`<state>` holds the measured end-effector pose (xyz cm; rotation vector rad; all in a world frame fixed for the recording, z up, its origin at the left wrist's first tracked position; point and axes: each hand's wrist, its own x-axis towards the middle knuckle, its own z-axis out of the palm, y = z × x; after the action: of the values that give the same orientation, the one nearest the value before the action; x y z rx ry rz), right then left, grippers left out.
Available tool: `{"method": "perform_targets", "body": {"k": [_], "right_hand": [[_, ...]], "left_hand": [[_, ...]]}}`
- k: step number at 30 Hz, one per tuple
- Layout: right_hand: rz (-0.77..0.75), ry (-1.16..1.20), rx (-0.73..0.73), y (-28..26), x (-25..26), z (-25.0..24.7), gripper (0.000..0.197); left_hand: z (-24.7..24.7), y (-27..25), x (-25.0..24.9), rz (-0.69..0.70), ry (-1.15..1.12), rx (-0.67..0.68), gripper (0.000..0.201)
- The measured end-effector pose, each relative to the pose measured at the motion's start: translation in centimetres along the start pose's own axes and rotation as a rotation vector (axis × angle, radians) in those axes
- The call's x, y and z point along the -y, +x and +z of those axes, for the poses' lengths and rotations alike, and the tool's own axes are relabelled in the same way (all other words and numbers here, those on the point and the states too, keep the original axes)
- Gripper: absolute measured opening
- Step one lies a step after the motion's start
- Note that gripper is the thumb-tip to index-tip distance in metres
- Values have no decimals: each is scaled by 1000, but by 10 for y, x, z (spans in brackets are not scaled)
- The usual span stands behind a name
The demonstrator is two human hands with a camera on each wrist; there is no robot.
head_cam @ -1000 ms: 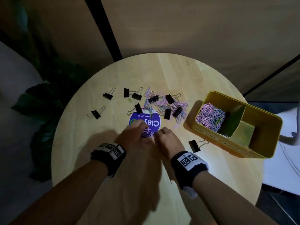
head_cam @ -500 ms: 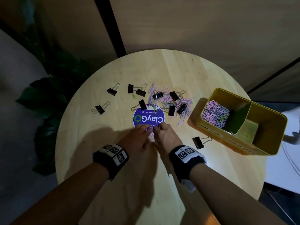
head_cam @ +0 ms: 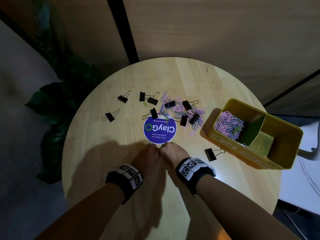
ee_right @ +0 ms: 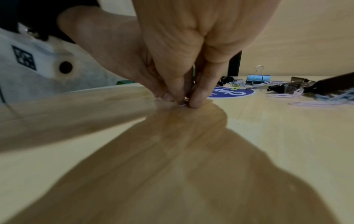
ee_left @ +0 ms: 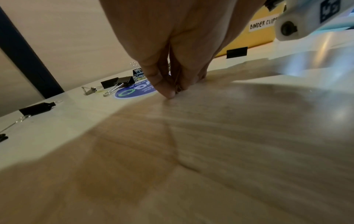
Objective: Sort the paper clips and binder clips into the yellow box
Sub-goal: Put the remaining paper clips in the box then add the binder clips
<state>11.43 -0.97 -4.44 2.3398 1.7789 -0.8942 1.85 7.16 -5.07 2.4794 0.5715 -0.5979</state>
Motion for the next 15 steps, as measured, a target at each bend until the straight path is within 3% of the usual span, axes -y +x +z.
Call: {"method": "perform_targets", "body": {"k": [3,6,11,15], "right_hand": [[-14,3,1,-1,-1,-3,25],[25,45,-17,-1,-1,-7,29],[300,266,-24,4,0,-14,28],[403,399,-45,4,-1,-17,33]], "left_hand": [[0,0,-5,-38,143,2,29],[-1,2,-8,-30,147,-15,26],[-19,2,-20,-63,28,-47,15],[-22,12,-11,-190,-2,-9,28]]}}
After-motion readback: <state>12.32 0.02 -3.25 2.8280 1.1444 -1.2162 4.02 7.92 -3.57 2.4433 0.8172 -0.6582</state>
